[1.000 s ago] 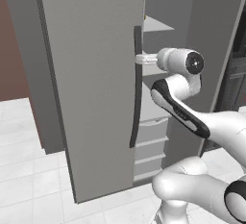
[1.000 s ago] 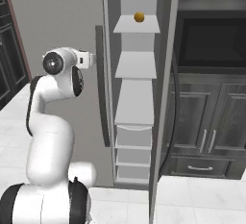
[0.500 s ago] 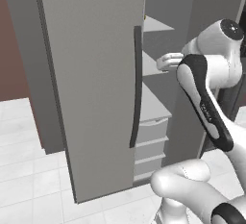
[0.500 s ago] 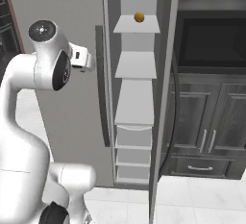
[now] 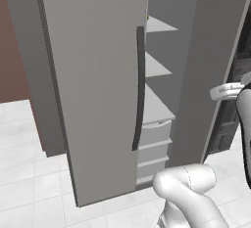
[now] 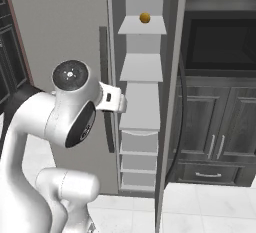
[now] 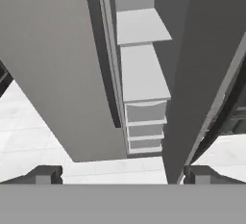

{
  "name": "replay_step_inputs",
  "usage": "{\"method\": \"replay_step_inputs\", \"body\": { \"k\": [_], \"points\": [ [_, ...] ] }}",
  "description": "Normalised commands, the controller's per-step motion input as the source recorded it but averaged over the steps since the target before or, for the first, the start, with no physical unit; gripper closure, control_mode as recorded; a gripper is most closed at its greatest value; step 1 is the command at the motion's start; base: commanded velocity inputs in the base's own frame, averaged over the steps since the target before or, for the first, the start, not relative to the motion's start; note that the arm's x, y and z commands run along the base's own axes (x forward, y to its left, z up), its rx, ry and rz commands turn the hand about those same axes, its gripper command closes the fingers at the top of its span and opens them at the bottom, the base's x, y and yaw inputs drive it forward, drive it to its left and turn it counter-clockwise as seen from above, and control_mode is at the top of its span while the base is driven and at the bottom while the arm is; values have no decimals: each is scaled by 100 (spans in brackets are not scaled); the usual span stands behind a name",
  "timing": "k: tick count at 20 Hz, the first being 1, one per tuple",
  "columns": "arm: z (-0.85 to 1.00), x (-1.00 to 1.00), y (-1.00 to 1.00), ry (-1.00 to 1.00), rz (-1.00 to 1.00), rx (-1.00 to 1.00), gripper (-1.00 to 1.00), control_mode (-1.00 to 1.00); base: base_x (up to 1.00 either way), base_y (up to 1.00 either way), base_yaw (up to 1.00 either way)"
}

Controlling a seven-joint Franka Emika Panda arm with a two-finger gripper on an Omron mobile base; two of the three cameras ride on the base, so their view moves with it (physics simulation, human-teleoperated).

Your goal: Pick up the frozen fish from the freezer, place it on any shelf in the fridge, and close the fridge and freezer doors when done.

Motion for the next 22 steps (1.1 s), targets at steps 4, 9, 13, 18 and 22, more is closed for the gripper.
{"method": "replay_step_inputs", "body": {
  "k": [4,9,13,18,22],
  "points": [
    [0,-63,-100,-4,-11,0,-100,-100,0,0,0],
    [0,4,-100,-10,-6,0,-100,-100,0,0,0],
    [-13,47,-100,-19,0,0,-100,-100,0,0,0],
    [-6,68,-100,-8,0,0,-100,-100,0,0,0],
    [-37,94,-100,0,0,0,-100,-100,0,0,0]
  ]
}}
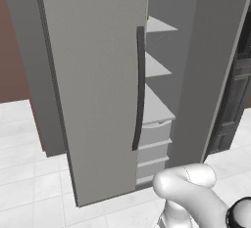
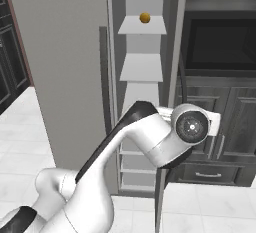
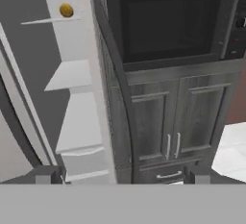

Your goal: Pick up the frozen fish from the freezer, place it on any shelf in the fridge, and close the fridge and freezer doors when done.

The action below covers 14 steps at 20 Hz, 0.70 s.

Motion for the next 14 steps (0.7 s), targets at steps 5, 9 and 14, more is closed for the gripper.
{"method": "replay_step_inputs", "body": {
  "k": [5,9,14],
  "points": [
    [-4,29,-53,3,1,2,-100,-100,0,0,0],
    [-27,39,-10,0,0,0,-100,-100,0,0,0],
    [-28,58,-8,0,0,0,-100,-100,0,0,0]
  ]
}}
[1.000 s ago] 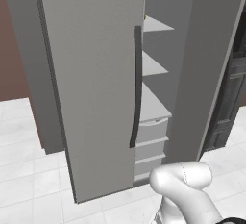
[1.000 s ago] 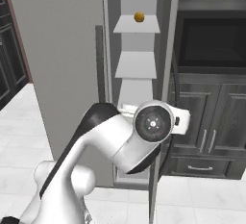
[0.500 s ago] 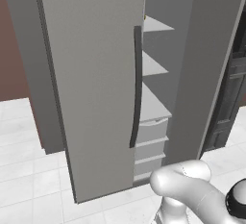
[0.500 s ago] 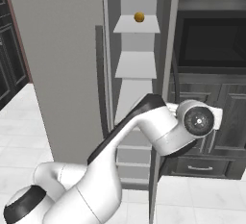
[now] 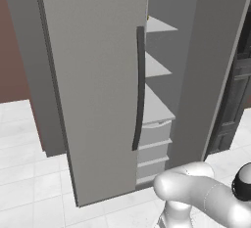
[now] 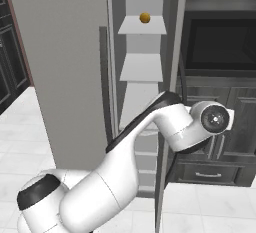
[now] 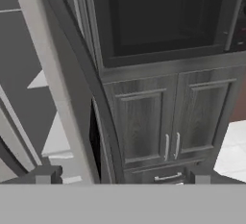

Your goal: Pick up the frozen fish from the freezer, place it on any shelf in the fridge, and close the fridge and freezer doors when done.

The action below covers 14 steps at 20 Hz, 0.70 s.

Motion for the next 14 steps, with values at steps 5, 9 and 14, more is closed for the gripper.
{"method": "replay_step_inputs", "body": {
  "k": [5,9,14],
  "points": [
    [-1,41,-22,0,0,1,-100,-100,0,0,0],
    [0,39,-31,2,0,4,-100,-100,0,0,0],
    [-7,41,-13,5,3,8,-100,-100,0,0,0]
  ]
}}
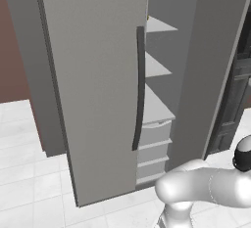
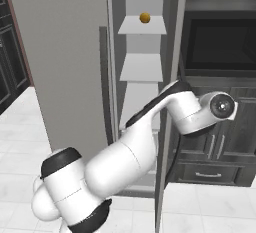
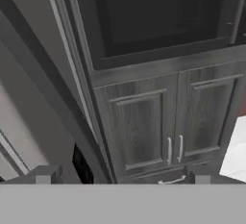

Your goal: Pick up the frozen fish from the freezer, place it on any shelf in the fridge, and close the fridge and freezer doors when done.

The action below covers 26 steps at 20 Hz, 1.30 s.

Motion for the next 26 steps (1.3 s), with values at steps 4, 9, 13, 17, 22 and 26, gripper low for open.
{"method": "replay_step_inputs", "body": {
  "k": [4,9,13,17,22,26],
  "points": [
    [-6,31,-12,8,8,18,-100,-100,0,0,0],
    [-2,38,0,6,9,14,-100,-100,0,0,0],
    [0,30,1,2,11,16,-100,-100,0,0,0],
    [-12,1,28,0,11,12,-100,-100,0,0,0],
    [-21,2,73,0,8,9,-100,-100,0,0,0],
    [-13,12,100,0,4,2,-100,-100,0,0,0]
  ]
}}
